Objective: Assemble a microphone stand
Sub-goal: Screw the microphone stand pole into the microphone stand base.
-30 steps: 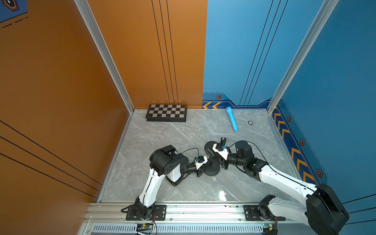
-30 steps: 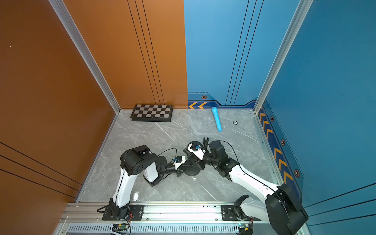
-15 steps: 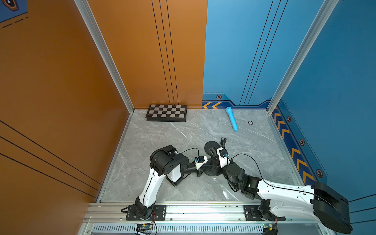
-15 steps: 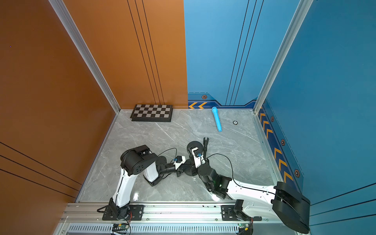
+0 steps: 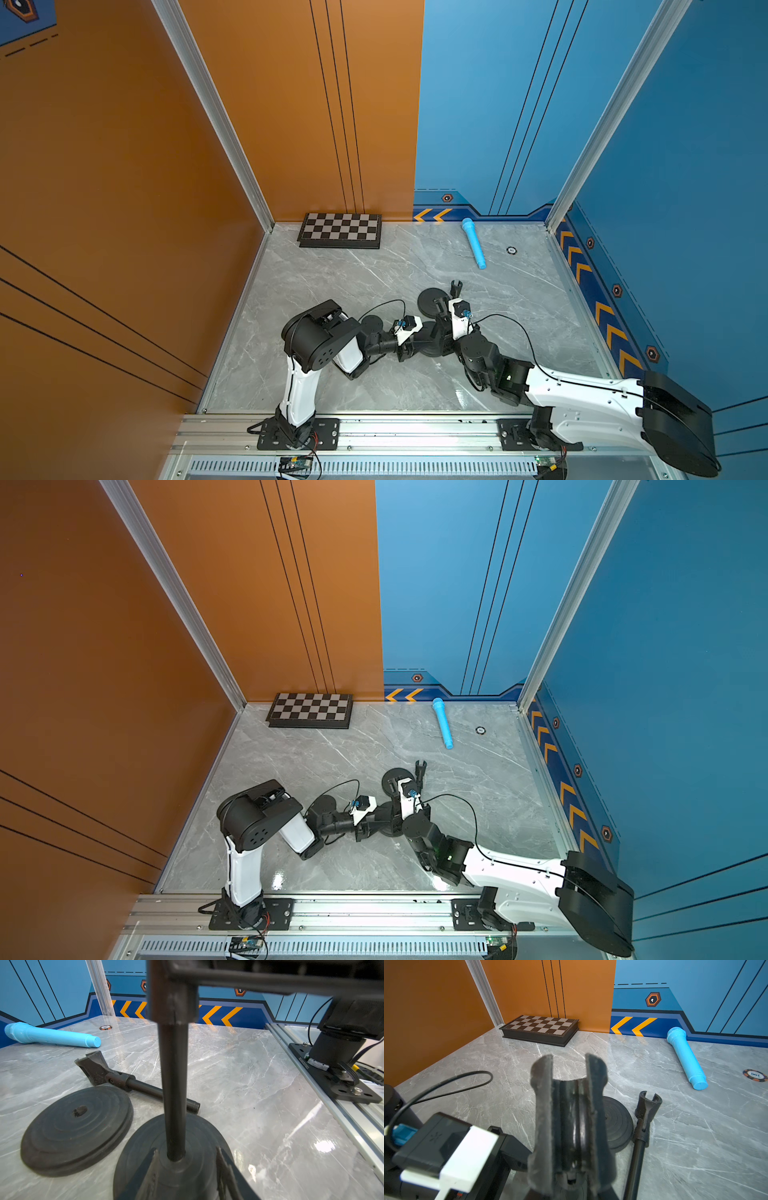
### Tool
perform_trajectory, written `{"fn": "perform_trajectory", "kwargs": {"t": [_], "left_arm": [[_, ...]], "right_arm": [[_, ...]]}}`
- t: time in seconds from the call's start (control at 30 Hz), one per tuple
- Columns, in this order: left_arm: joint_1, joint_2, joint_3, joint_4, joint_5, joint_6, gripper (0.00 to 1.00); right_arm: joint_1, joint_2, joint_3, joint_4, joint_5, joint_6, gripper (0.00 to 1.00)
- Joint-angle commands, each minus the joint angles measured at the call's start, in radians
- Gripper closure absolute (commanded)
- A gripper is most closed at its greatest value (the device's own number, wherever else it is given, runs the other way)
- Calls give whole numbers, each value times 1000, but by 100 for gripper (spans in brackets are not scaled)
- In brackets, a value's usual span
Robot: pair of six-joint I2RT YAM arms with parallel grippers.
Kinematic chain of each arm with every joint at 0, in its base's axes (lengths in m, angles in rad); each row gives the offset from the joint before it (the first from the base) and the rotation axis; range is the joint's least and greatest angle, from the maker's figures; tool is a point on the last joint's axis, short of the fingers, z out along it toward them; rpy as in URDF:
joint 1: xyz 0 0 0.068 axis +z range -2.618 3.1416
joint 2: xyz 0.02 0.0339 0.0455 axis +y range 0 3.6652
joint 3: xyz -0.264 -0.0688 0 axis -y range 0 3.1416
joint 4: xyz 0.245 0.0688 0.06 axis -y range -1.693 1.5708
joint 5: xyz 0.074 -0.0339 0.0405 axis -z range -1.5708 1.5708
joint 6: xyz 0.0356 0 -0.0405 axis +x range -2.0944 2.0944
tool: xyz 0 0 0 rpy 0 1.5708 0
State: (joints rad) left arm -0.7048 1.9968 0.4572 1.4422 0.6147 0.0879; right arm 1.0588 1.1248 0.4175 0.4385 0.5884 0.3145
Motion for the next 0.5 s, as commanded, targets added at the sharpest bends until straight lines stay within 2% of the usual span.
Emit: {"fn": "perform_trajectory", "kwargs": {"t": [0.0,0.17,0.27,0.37,0.47], "left_arm": [[7,11,46,-31,-9,-29,52],[4,47,79,-31,-29,-39,53],[1,60,88,-32,-27,-38,58],[0,69,91,-31,-17,-33,69],[1,78,85,-31,-7,-13,88]], "right_arm": [[10,39,16,-119,34,-8,100],[25,73,49,-132,25,-17,100],[32,89,56,-139,27,-8,100],[36,96,59,-144,8,-6,100],[31,73,53,-147,-75,-77,84]]}}
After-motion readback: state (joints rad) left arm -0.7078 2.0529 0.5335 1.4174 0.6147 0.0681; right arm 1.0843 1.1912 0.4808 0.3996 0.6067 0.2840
